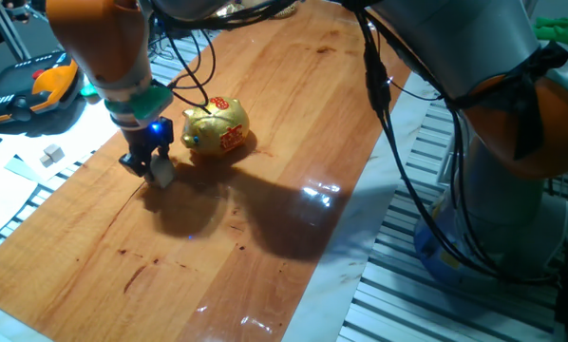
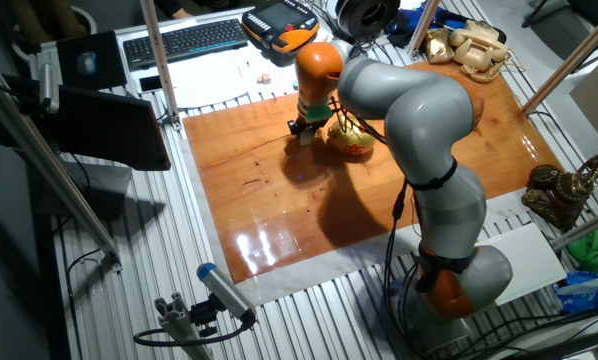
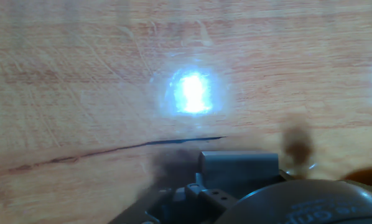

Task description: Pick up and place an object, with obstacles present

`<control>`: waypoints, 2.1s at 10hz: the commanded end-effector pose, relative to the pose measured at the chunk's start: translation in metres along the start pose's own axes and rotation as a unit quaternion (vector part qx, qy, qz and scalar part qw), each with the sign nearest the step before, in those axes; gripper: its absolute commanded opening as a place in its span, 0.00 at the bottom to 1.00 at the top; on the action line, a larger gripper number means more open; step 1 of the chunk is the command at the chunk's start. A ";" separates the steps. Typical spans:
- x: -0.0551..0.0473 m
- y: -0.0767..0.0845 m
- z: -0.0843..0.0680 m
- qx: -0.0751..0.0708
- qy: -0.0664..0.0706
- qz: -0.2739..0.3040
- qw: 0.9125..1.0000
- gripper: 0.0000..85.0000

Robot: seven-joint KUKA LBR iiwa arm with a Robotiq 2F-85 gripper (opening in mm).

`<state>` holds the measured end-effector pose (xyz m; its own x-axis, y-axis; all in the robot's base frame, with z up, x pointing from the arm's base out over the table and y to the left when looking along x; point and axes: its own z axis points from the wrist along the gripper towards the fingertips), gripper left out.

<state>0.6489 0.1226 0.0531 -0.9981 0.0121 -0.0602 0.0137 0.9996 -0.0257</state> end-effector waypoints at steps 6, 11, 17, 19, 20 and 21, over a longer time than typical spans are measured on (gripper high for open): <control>0.014 -0.001 -0.060 -0.006 -0.010 0.034 0.999 0.00; 0.028 -0.023 -0.105 -0.002 -0.004 0.020 1.000 0.00; 0.055 -0.050 -0.145 -0.013 0.016 0.017 1.000 0.00; 0.064 -0.060 -0.151 -0.011 0.013 0.010 1.000 0.00; 0.065 -0.060 -0.151 -0.011 0.012 0.008 1.000 0.00; 0.065 -0.060 -0.151 -0.011 0.011 0.005 1.000 0.00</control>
<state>0.5745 0.0670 0.2013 -0.9990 0.0218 -0.0393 0.0218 0.9998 -0.0021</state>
